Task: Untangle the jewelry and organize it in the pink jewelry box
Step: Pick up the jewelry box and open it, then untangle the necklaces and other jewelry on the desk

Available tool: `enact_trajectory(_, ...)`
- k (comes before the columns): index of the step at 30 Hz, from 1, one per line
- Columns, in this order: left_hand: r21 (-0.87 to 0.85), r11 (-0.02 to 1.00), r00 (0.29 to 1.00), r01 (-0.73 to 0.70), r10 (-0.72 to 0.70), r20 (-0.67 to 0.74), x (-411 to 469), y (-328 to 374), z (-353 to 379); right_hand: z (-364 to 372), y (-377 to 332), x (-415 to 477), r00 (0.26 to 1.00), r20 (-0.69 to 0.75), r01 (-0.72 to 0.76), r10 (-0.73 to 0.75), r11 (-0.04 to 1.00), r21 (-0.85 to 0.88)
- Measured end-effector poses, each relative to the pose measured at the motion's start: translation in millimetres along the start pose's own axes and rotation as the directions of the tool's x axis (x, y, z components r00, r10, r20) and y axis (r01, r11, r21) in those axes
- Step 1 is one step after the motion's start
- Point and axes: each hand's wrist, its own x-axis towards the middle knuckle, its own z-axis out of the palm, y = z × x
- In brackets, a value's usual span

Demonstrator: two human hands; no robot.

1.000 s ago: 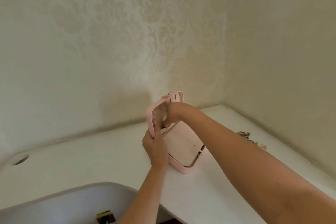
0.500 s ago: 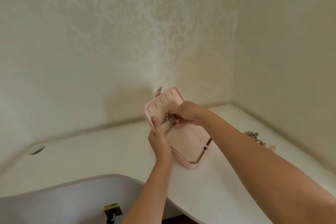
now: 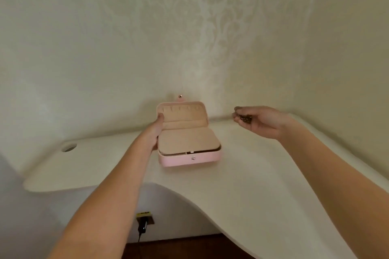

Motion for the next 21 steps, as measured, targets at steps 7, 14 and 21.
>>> enact_trajectory(7,0.337,0.939,0.986,0.066,-0.009,-0.167,39.5,10.8,-77.8,-16.9,14.8,3.0,0.999,-0.032,-0.043,0.033,0.925,-0.377)
enact_trajectory(14,0.208,0.966,0.982,0.155,-0.129,-0.137,62.1,-1.5,-122.4,-35.4,28.2,12.0,0.987,-0.111,-0.155,0.119,0.896,-0.417)
enact_trajectory(21,0.204,0.978,0.979,0.053,-0.011,-0.201,73.6,5.3,-138.2,-40.9,30.7,7.3,0.976,-0.115,-0.214,0.187,0.927,-0.306)
